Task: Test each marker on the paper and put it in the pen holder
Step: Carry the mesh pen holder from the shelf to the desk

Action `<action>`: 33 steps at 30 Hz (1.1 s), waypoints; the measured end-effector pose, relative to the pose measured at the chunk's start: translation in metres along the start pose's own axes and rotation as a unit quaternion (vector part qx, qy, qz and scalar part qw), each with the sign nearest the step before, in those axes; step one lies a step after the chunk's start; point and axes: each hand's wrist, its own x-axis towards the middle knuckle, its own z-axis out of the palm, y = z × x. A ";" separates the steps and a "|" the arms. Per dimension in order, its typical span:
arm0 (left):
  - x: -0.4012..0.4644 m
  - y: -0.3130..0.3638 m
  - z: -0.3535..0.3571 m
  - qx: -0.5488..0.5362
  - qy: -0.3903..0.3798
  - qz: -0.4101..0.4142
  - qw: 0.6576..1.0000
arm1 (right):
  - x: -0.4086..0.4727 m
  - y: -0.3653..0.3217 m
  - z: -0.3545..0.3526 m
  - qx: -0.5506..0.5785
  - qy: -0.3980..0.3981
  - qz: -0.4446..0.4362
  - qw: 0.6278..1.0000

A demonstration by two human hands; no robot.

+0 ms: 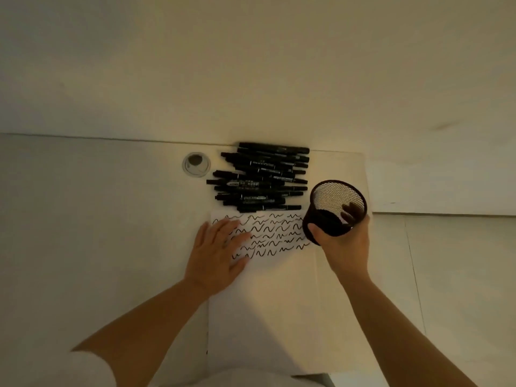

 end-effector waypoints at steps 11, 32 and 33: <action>0.003 -0.006 0.008 -0.016 0.042 0.015 0.999 | 0.053 0.012 0.039 0.058 0.087 0.035 0.994; 0.004 -0.006 0.017 -0.033 0.119 0.016 0.992 | 0.066 0.046 0.059 0.082 0.139 -0.093 0.983; 0.004 -0.007 0.018 -0.038 0.127 0.022 0.991 | 0.067 0.047 0.059 0.081 0.142 -0.104 0.981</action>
